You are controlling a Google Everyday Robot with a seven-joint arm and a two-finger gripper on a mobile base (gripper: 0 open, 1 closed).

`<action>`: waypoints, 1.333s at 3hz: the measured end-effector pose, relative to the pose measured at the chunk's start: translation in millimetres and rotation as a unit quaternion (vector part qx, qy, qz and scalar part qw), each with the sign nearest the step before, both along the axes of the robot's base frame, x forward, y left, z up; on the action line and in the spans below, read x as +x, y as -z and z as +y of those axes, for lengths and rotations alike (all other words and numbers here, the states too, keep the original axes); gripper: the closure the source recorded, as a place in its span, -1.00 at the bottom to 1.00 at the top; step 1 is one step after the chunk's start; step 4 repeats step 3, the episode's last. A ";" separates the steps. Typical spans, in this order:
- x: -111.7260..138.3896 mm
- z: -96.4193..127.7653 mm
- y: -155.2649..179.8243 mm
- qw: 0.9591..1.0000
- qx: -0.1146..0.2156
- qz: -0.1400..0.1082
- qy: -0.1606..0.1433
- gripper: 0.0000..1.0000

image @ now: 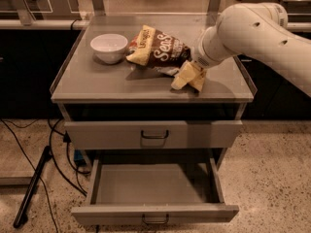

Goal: Pick brown chip bag from middle drawer and place on counter

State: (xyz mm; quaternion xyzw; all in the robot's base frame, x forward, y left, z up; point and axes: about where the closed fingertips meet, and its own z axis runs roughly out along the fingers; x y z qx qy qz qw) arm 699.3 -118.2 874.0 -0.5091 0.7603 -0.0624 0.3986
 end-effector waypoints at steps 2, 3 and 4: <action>27.3 11.5 -102.5 0.997 0.048 -0.044 0.029 -1.00; 27.3 11.5 -102.5 0.997 0.048 -0.044 0.029 -1.00; 27.3 11.5 -102.5 0.997 0.048 -0.044 0.029 -1.00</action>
Offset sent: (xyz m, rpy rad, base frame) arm 0.0437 0.0137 0.1693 0.1696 -0.1326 -0.1022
